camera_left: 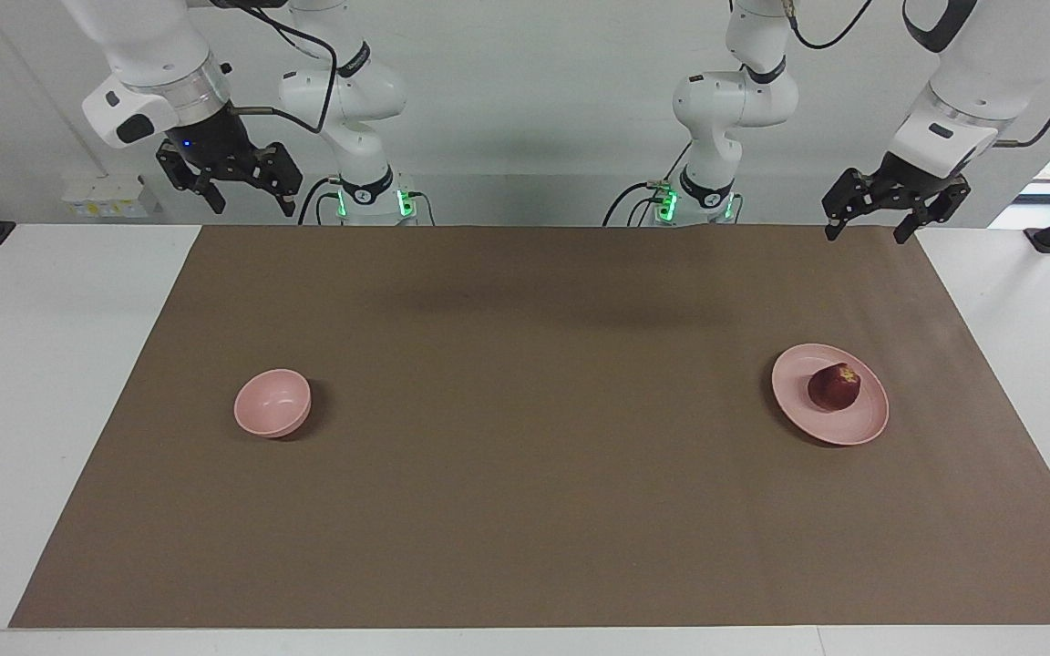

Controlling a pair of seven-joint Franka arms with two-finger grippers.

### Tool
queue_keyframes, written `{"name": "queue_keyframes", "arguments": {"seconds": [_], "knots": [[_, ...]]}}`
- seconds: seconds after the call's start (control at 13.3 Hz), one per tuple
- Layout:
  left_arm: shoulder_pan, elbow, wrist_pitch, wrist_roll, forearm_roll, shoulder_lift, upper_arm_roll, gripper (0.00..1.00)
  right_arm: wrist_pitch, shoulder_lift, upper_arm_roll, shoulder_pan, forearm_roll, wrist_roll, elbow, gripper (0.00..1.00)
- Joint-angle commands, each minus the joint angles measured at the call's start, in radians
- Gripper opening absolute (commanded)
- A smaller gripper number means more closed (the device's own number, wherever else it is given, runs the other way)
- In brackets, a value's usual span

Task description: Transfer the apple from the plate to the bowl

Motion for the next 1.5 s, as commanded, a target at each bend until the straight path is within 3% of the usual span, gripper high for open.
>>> {"name": "queue_keyframes", "arguments": {"seconds": [0.0,1.2,1.43], "knots": [[0.009,-0.03,0.008,0.004,0.016,-0.029,-0.012,1.0,0.014,-0.019,0.009,-0.013,0.003,-0.009,-0.025,1.0],[0.005,-0.073,0.082,0.011,0.015,-0.026,-0.014,1.0,0.014,-0.019,0.009,-0.013,0.003,-0.009,-0.025,1.0],[0.016,-0.169,0.189,0.011,0.015,-0.032,-0.012,1.0,0.014,-0.017,0.009,-0.013,0.003,-0.009,-0.025,1.0]]}}
